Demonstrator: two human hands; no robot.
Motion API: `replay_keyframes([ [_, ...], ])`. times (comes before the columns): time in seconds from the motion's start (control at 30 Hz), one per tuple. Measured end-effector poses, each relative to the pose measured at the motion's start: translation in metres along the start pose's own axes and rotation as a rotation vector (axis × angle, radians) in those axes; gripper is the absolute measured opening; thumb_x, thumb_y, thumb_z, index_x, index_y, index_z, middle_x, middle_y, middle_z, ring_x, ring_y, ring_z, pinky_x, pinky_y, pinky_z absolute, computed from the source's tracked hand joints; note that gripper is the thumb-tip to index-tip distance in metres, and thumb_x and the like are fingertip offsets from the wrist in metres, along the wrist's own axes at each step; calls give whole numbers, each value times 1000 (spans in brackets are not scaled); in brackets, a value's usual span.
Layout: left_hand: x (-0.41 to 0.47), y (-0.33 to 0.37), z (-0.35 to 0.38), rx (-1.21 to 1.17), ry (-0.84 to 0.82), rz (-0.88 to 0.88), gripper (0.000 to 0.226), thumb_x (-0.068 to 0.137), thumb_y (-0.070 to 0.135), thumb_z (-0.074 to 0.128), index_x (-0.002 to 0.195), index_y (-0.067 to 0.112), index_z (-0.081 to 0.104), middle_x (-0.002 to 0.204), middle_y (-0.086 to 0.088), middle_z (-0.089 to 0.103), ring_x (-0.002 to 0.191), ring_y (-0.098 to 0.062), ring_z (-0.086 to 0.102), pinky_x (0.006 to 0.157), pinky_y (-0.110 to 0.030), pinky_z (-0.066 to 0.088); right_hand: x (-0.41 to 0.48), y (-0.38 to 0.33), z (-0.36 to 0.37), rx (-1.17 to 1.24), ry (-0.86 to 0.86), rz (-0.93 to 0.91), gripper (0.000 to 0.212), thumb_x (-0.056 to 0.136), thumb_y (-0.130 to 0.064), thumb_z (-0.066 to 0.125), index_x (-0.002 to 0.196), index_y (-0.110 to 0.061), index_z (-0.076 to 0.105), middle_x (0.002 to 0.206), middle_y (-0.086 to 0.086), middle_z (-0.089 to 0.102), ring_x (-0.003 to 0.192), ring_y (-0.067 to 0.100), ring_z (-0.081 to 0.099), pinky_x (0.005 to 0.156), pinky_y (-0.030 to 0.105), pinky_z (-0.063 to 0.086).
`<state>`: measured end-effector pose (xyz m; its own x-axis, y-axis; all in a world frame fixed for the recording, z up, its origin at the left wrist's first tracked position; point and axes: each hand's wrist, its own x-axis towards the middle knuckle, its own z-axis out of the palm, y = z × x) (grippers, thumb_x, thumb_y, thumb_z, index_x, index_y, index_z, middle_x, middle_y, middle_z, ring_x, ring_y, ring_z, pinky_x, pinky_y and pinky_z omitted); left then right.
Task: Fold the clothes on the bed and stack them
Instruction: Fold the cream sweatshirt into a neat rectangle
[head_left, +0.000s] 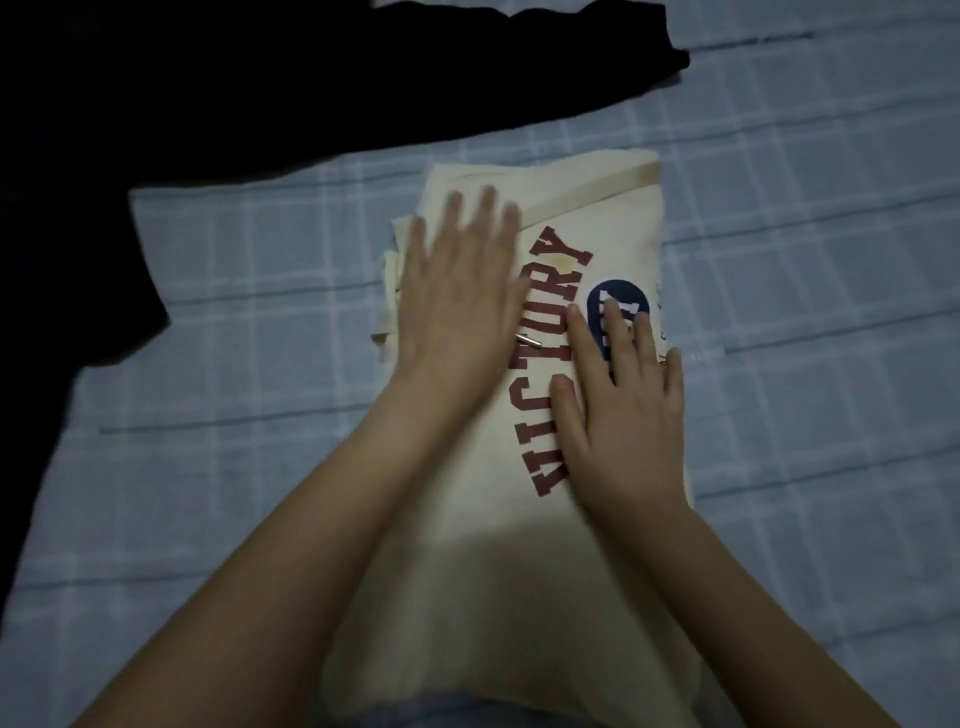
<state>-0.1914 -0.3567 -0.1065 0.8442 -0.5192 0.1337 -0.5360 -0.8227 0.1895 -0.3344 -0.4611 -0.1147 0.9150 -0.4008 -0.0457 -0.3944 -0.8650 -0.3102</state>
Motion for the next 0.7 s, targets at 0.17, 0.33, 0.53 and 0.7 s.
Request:
replay_keyframes([
  [0.17, -37, -11, 36, 6, -218, 142, 56, 104, 45, 17, 157, 25, 14, 164, 3, 14, 151, -20, 8, 122, -44, -1, -5, 8, 27, -93, -51, -25, 59, 100, -48, 16, 158, -34, 14, 166, -2, 13, 154, 20, 5, 124, 48, 6],
  [0.33, -39, -2, 25, -34, -226, 118, 57, 104, 44, 17, 156, 22, 14, 164, 0, 16, 151, -20, 9, 122, -43, -1, -6, 5, 16, -54, -55, -31, 59, 101, -47, 19, 158, -33, 13, 167, -2, 12, 154, 19, 2, 124, 47, 1],
  [0.53, -137, 22, 16, -72, -226, 137, 62, 103, 52, 7, 156, 22, 13, 164, -4, 12, 152, -23, 7, 121, -51, 7, -59, 15, 12, -31, 31, -29, 61, 102, -50, 17, 158, -26, 17, 166, 2, 15, 153, 23, 8, 122, 54, 6],
  [0.7, -144, 19, 33, -64, -266, 117, 61, 102, 50, 15, 155, 20, 11, 164, -8, 11, 151, -27, 7, 119, -55, 13, -62, 16, 31, -68, -12, -15, 61, 102, -45, 29, 159, -25, 16, 166, 2, 11, 154, 24, 7, 122, 53, 10],
])
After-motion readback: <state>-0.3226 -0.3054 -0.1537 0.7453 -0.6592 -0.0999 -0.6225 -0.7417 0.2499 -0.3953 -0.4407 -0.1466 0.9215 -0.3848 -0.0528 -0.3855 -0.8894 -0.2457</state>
